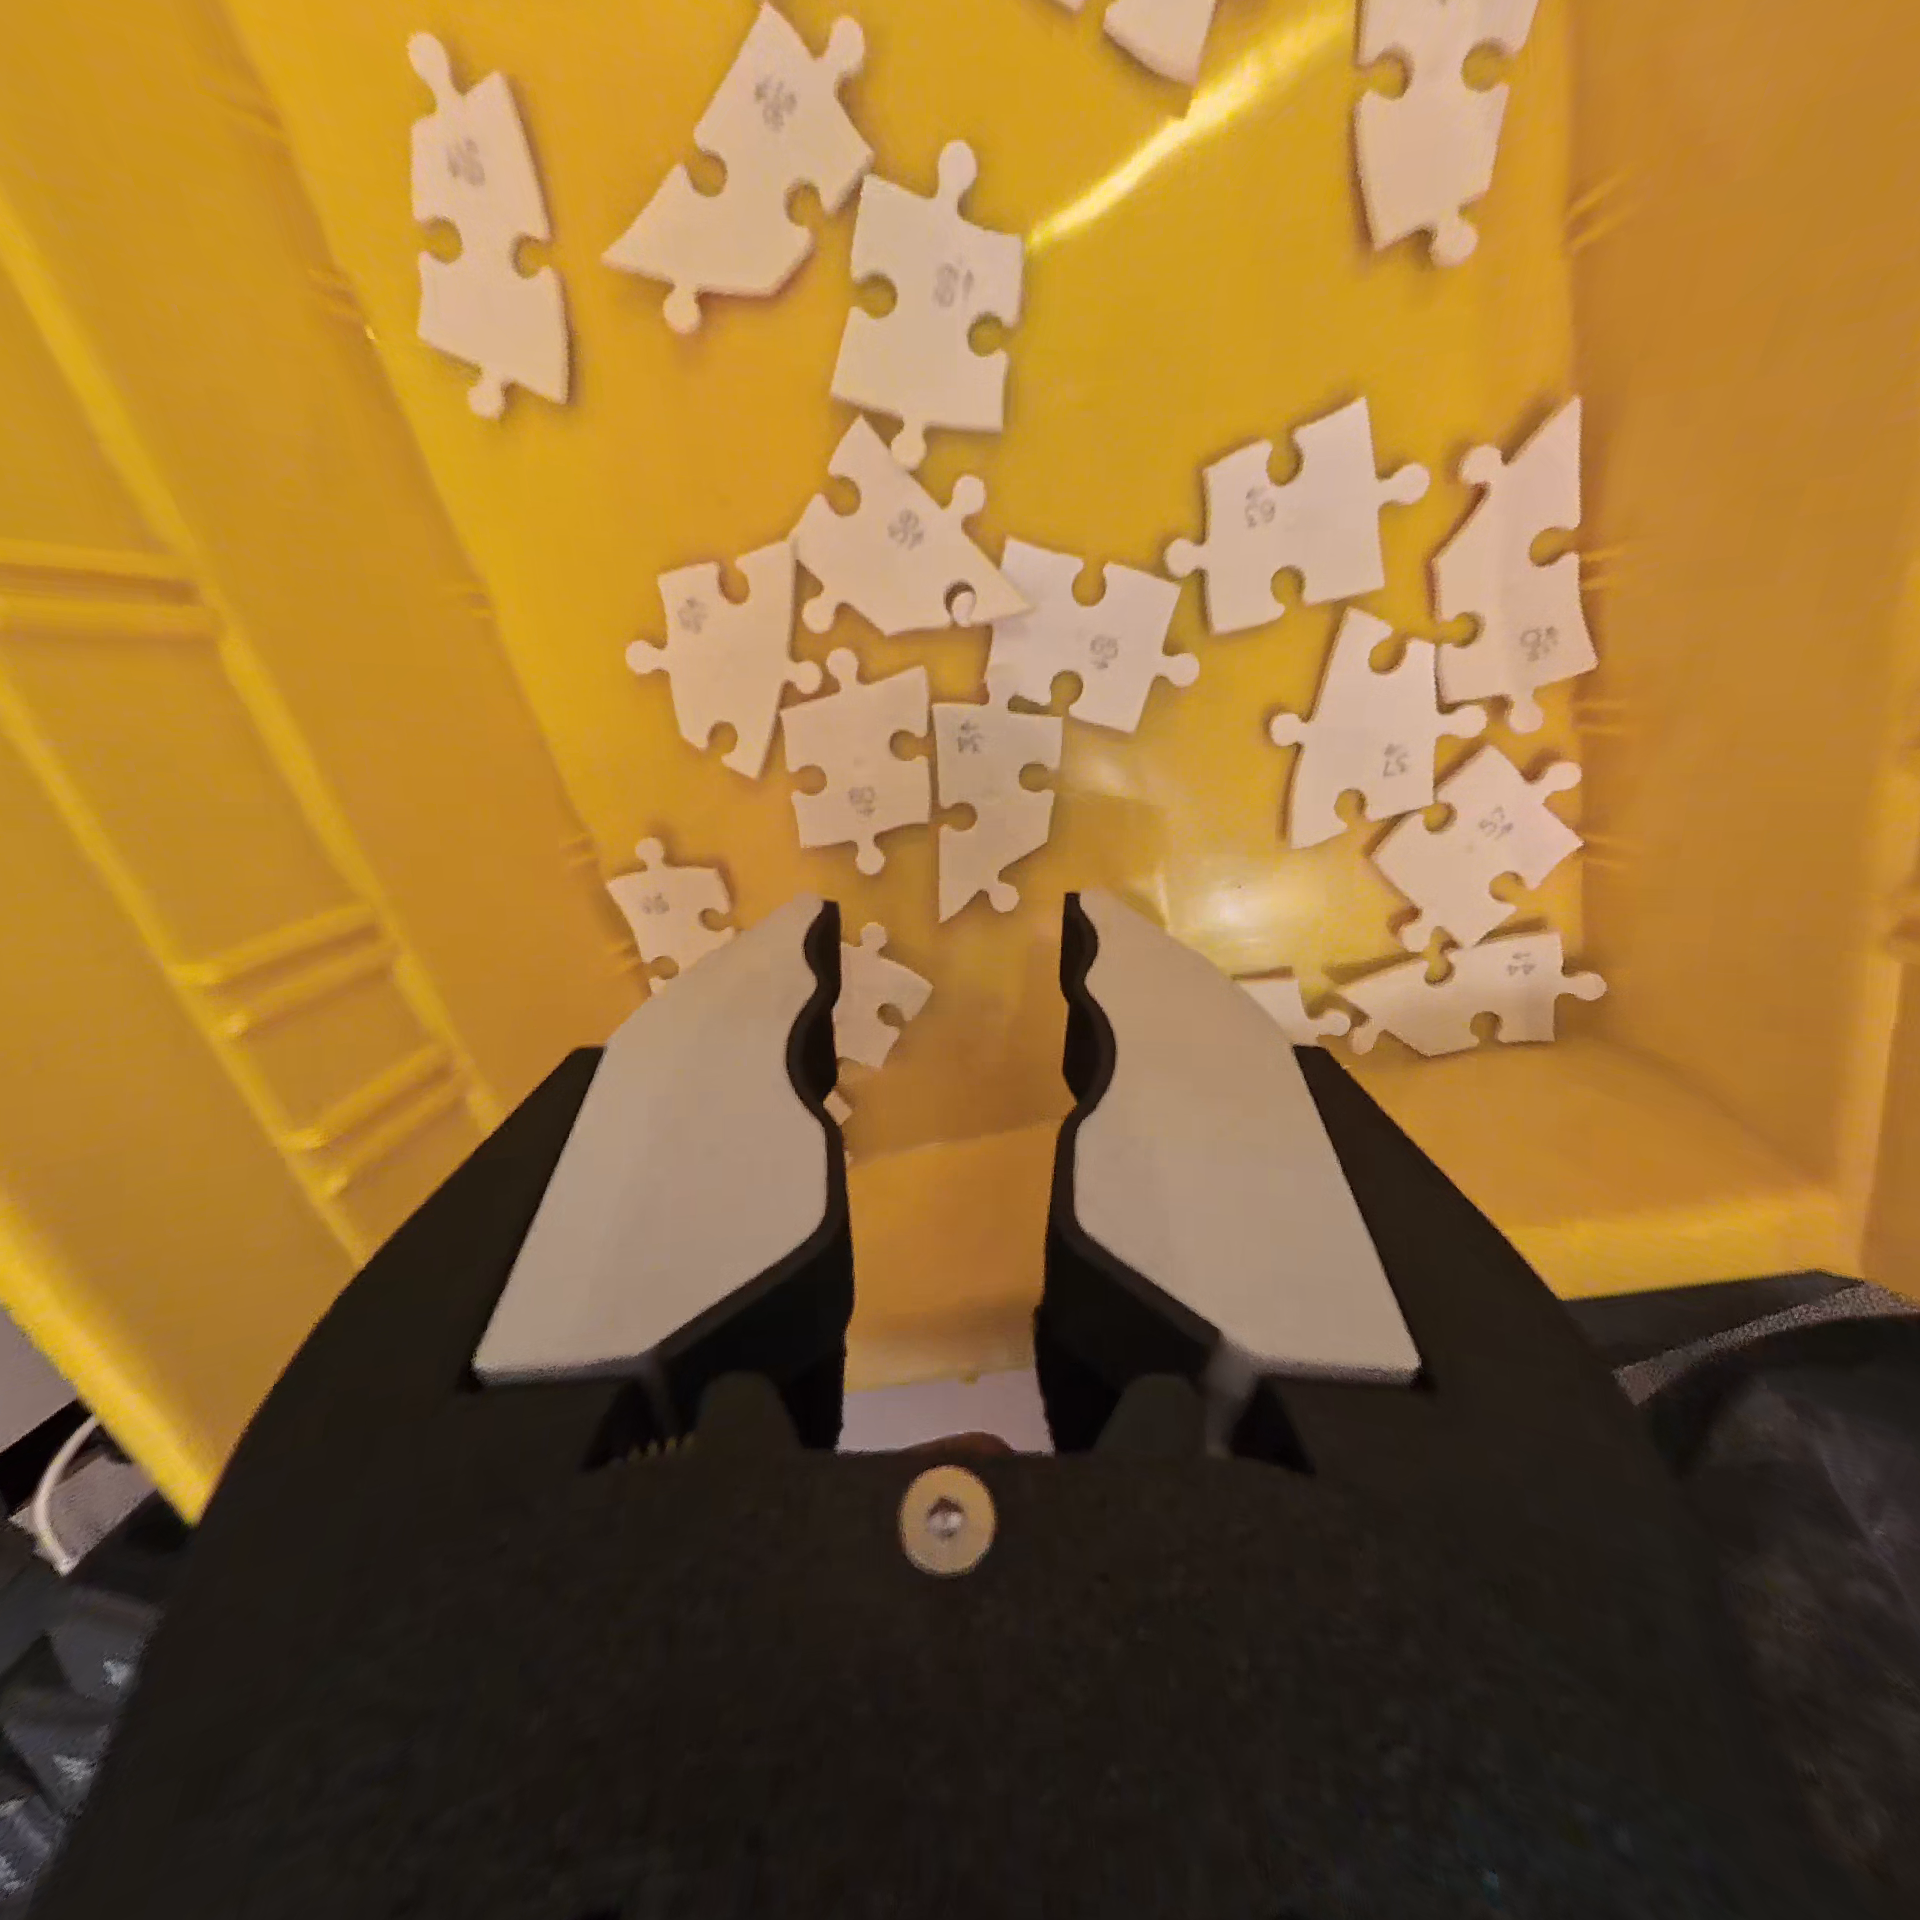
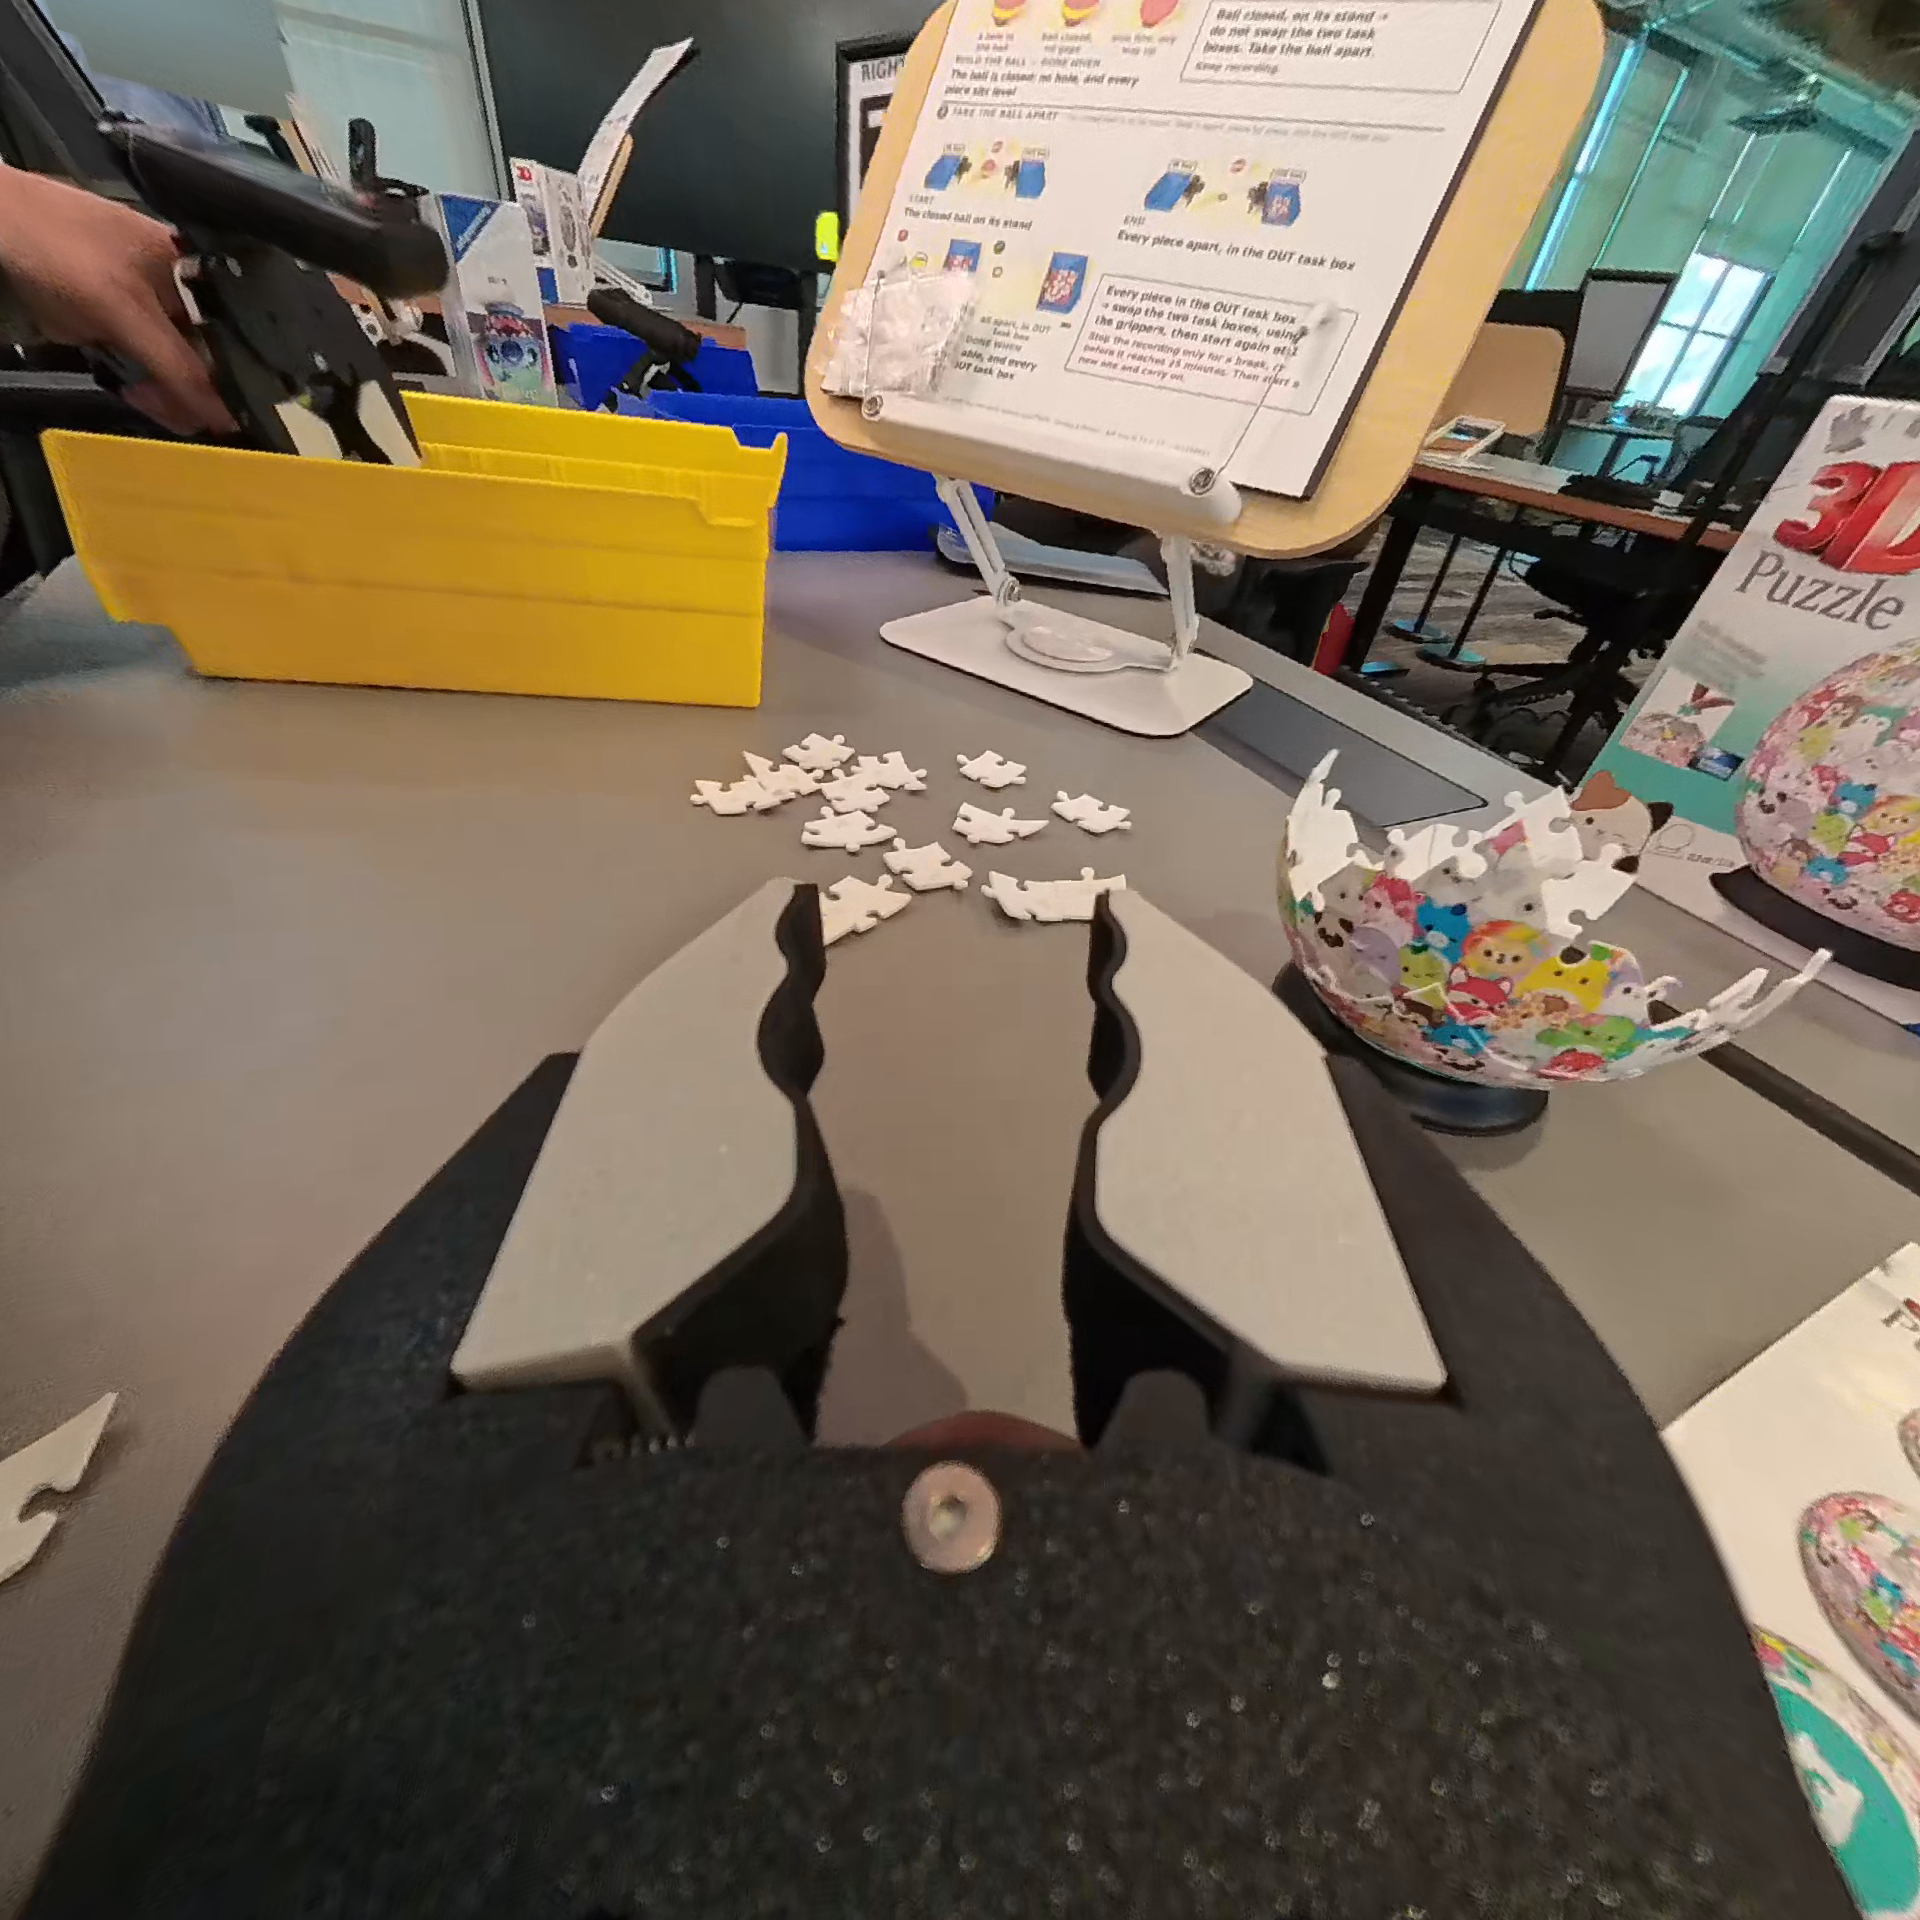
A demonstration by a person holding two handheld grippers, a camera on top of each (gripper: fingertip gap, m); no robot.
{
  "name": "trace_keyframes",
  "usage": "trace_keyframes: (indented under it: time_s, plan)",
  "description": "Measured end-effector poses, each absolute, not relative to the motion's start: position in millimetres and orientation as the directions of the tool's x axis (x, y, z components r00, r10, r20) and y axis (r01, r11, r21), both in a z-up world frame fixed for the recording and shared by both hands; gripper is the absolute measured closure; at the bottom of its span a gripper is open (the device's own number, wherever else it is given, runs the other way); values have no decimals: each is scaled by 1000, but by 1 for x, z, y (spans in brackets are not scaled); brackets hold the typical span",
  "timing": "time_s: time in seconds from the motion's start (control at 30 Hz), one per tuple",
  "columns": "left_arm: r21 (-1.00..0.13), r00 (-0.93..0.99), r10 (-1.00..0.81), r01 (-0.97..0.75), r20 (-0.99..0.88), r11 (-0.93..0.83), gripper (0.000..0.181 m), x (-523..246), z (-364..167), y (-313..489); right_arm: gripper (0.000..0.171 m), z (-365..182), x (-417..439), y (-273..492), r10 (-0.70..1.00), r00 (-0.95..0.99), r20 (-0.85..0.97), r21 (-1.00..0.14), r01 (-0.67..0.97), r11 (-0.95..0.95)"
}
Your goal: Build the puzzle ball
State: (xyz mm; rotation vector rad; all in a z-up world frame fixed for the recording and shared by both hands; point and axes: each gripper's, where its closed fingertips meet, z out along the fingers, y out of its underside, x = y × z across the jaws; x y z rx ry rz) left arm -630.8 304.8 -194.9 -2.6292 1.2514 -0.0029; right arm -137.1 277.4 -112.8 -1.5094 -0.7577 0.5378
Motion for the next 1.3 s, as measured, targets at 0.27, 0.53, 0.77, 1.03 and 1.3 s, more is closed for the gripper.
trace_keyframes:
  time_s: [0.27,0.53,0.77,1.03,1.3]
  plan:
    - [-127,640,-764,-767,-82,-629,147,-625,-207,302,122,-111,-135,278,736,672,85,-994,113,12]
    - [-121,637,-768,-769,-66,-627,167,-617,-210,300,122,-114,-139,276,741,661,120,-988,151,25]
    - [-134,606,-791,-793,-78,-594,167,-613,-188,296,124,-112,-141,273,747,653,125,-989,142,42]
    - [-207,175,-965,-969,-197,-133,167,-460,-89,274,132,-105,-179,246,867,460,-190,-949,140,-282]
    - [-83,-417,-866,-887,-275,454,167,-274,-106,211,143,-81,-233,200,729,90,-679,-707,185,-682]
